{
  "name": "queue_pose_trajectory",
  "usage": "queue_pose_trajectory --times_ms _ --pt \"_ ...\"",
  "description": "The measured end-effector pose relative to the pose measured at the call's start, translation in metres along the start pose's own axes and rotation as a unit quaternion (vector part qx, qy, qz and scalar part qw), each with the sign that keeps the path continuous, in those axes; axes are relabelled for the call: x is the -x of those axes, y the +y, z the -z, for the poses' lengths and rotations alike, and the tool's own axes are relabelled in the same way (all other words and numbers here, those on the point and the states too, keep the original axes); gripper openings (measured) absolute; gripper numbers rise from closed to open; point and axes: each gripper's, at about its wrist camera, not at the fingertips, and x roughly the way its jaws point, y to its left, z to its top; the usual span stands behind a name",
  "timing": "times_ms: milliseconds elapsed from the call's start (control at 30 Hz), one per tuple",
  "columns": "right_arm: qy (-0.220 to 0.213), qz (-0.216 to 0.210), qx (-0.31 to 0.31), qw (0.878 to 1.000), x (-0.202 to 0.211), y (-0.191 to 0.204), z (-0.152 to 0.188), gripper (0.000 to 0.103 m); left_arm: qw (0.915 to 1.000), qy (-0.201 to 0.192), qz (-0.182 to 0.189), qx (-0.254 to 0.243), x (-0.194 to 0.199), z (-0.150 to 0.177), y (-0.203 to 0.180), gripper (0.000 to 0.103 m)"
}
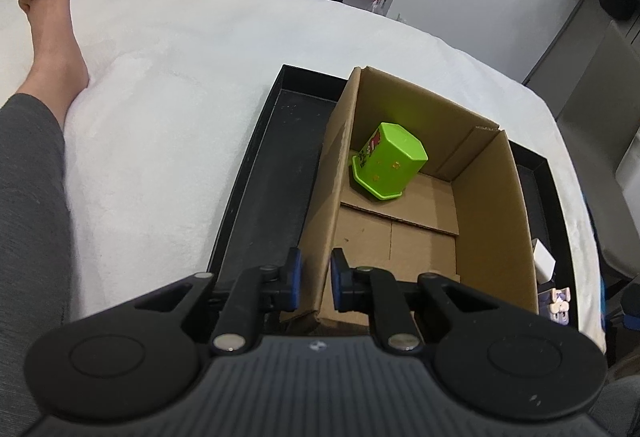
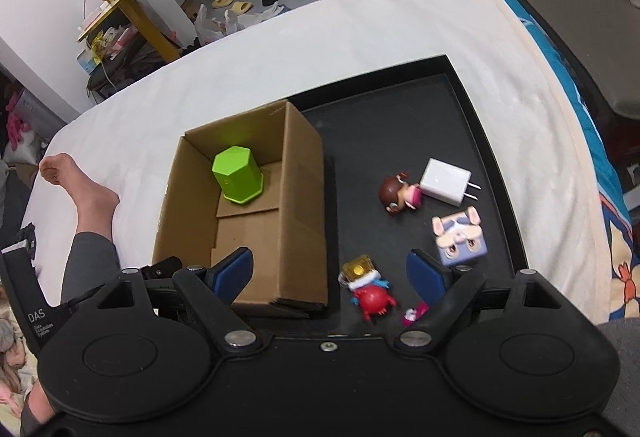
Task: Organize rigid objects
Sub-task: 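Move the right gripper back to the tray and grasp the pink figure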
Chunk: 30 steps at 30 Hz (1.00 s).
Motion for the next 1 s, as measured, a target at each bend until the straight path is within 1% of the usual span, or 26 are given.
queue_pose_trajectory --times_ms 300,567,633,700,800,933,1000 --pt "0.008 -0.014 -0.032 0.999 0.003 -0.031 0.003 0.083 0.9997 -0.001 -0.025 -0.001 -0.002 0.000 -0.005 0.012" --pt "0.022 -0.032 -0.056 0.998 -0.004 -0.052 0.007 0.083 0.9990 0.003 -0.044 -0.005 -0.006 0.002 -0.011 0.012" --pt "0.023 -0.031 -0.060 0.998 -0.006 -0.056 0.007 0.083 0.9988 0.005 -0.047 -0.005 -0.007 0.002 -0.011 0.012" --pt "0.024 -0.029 -0.066 0.997 -0.009 -0.061 0.006 0.081 0.9987 0.007 -0.050 -0.005 -0.009 0.001 -0.013 0.012" --pt "0.034 -0.038 -0.079 0.996 -0.015 -0.069 0.005 0.078 0.9988 0.011 -0.048 0.001 -0.010 0.000 -0.011 0.012" --pt "0.043 -0.041 -0.085 0.995 -0.022 -0.075 0.004 0.077 0.9986 0.017 -0.050 0.003 -0.011 -0.002 -0.010 0.012" --pt "0.050 -0.043 -0.091 0.994 -0.027 -0.079 0.004 0.074 0.9985 0.018 -0.051 0.004 -0.012 -0.003 -0.011 0.012"
